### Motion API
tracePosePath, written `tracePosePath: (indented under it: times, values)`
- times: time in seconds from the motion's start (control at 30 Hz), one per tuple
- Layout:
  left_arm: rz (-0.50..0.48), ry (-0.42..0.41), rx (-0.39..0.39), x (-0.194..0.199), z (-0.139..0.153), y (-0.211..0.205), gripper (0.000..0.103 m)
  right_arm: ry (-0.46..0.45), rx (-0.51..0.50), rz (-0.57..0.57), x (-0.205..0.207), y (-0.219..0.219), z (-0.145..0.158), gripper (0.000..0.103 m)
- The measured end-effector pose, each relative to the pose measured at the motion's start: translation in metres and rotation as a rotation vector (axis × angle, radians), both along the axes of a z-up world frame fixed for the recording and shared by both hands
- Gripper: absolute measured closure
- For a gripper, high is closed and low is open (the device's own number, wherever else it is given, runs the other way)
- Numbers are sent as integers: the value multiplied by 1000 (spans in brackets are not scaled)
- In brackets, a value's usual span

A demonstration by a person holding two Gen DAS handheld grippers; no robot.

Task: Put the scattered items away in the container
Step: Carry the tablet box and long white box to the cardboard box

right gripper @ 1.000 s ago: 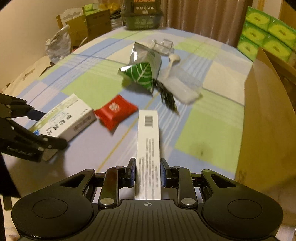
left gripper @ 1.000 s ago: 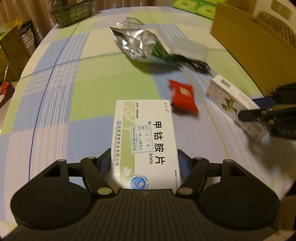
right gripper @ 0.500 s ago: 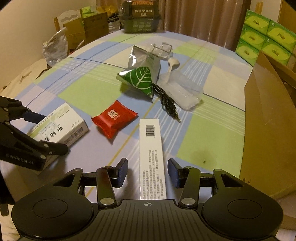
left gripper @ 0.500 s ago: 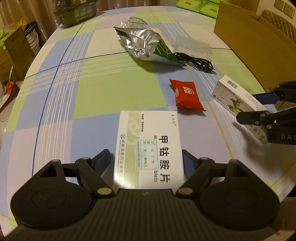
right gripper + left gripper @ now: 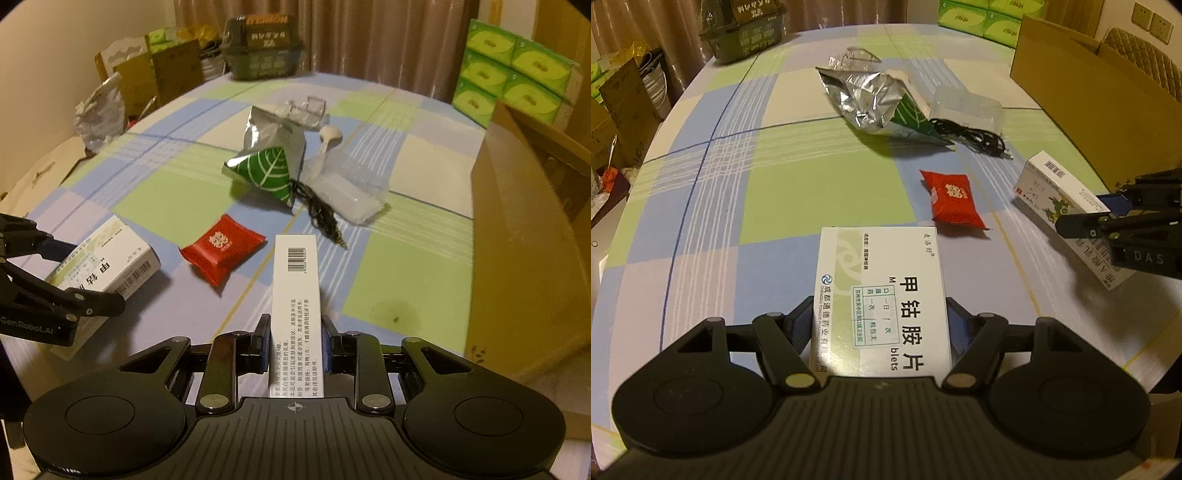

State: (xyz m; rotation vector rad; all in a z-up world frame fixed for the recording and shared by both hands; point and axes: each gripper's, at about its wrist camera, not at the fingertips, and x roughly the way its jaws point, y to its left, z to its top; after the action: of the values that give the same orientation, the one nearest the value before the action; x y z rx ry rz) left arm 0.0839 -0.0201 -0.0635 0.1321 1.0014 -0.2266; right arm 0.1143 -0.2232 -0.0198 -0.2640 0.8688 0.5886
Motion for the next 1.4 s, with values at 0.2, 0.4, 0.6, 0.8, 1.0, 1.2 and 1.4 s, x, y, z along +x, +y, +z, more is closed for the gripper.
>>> tracePosePath:
  times: [0.2, 0.4, 0.6, 0.8, 1.0, 1.2, 1.4]
  values:
    - [-9, -26, -9, -8, 16, -6, 36, -38, 25, -35, -14, -12, 20, 80]
    - [-45, -60, -29, -12, 36, -24, 36, -102, 47, -75, -21, -27, 48, 80]
    - [-88, -91, -63, -13, 53, -50, 36, -174, 68, -116, -23, -45, 77, 80]
    - [-142, -115, -93, -9, 69, -81, 36, -223, 78, -162, -20, -68, 99, 80]
    - [-209, -138, -105, -2, 84, -115, 36, -267, 85, -228, -14, -99, 119, 80]
    - [-279, -163, -119, 8, 99, -154, 36, -310, 71, -297, 0, -137, 135, 80]
    - [-317, -175, -183, 25, 116, -193, 36, -334, 54, -374, 17, -177, 143, 80]
